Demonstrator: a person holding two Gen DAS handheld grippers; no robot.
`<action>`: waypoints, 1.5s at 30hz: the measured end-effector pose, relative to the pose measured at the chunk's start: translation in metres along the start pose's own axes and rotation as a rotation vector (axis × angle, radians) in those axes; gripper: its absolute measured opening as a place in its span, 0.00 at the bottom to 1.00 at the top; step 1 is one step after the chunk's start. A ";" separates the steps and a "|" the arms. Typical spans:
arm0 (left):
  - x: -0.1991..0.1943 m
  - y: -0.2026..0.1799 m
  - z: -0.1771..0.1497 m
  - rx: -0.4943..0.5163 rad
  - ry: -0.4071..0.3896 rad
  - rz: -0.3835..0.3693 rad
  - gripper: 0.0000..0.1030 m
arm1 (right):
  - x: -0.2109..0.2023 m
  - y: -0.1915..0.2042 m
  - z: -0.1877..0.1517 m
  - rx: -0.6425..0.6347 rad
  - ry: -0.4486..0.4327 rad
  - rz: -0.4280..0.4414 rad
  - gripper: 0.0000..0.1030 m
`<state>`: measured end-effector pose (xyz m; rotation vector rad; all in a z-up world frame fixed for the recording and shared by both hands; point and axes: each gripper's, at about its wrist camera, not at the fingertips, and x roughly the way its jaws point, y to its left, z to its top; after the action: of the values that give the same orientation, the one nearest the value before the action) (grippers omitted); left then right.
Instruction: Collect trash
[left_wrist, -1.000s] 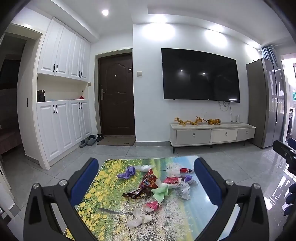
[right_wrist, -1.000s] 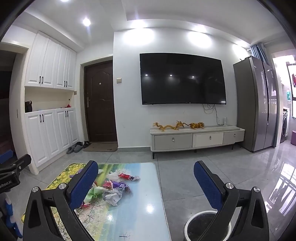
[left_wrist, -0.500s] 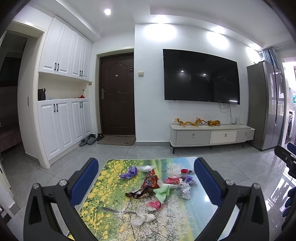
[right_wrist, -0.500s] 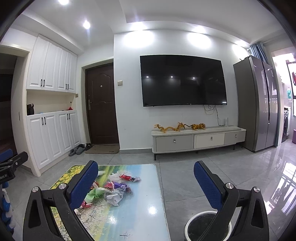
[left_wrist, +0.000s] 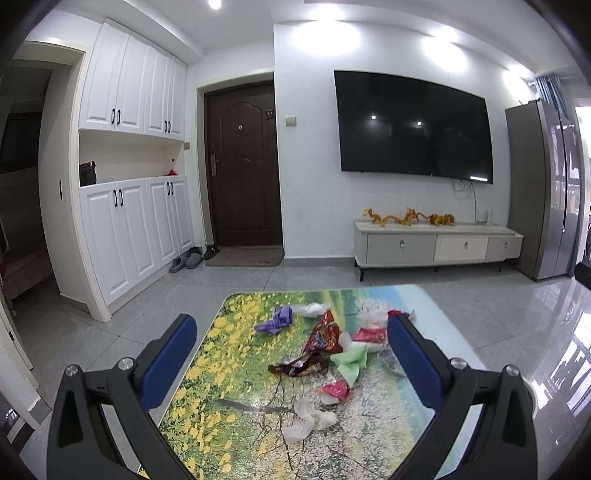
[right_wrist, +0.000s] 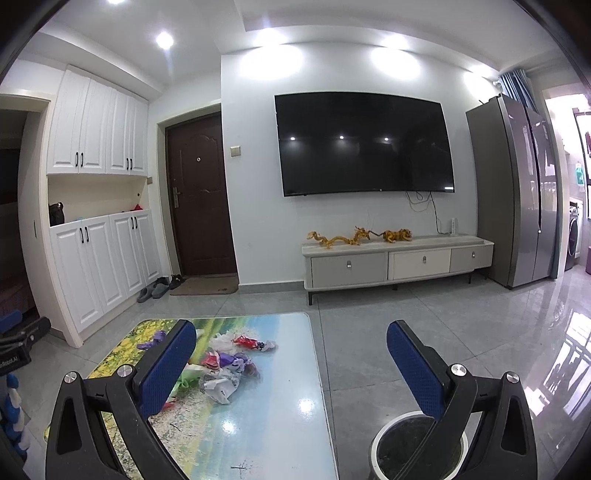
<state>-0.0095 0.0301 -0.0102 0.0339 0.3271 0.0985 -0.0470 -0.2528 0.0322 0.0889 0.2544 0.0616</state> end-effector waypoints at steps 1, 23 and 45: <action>0.006 -0.001 -0.003 0.005 0.017 -0.004 1.00 | 0.005 -0.002 -0.001 0.004 0.011 0.002 1.00; 0.147 0.008 -0.115 0.074 0.460 -0.259 0.90 | 0.145 0.027 -0.053 -0.016 0.426 0.126 0.90; 0.179 0.013 -0.129 0.019 0.548 -0.344 0.21 | 0.284 0.094 -0.105 0.073 0.745 0.293 0.60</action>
<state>0.1163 0.0636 -0.1890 -0.0319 0.8751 -0.2428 0.1958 -0.1306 -0.1309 0.1736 0.9874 0.3802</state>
